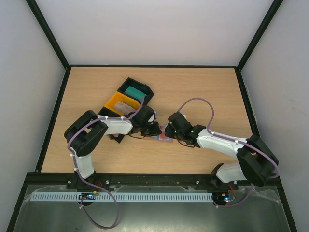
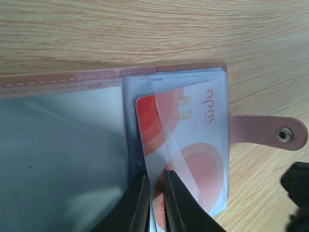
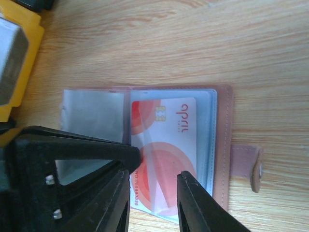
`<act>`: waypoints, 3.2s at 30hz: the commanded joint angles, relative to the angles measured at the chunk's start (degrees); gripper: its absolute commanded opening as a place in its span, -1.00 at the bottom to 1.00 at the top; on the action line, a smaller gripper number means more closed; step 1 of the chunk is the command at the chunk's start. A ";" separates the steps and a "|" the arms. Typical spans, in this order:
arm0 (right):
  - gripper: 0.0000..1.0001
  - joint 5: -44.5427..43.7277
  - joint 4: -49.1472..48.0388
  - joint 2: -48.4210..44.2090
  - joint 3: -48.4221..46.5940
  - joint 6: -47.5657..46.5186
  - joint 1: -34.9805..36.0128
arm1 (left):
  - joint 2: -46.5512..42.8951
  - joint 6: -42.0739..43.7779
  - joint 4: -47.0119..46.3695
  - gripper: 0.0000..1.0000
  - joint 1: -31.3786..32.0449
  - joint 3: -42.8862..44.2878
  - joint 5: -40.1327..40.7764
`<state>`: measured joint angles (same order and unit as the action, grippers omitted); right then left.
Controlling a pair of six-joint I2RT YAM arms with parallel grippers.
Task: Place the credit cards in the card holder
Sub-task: Insert the credit card into the card holder.
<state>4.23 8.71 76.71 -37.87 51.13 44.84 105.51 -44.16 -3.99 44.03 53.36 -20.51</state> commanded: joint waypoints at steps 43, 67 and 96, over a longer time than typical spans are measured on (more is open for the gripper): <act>-0.51 7.57 -13.04 3.52 6.88 16.89 -0.21 | 3.24 -1.01 4.70 -0.95 -1.05 -3.34 6.36; -0.53 0.90 -8.87 2.06 8.28 21.46 -0.63 | 4.62 -0.53 4.33 -0.95 -2.19 -5.45 8.34; -0.64 16.79 -24.07 2.92 11.81 27.77 -3.07 | 3.34 0.05 4.60 -0.95 -2.28 -5.11 7.04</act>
<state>15.16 -7.99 77.91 -27.64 73.49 42.35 106.00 -45.12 -8.36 42.44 51.00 -19.44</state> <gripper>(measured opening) 0.192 0.027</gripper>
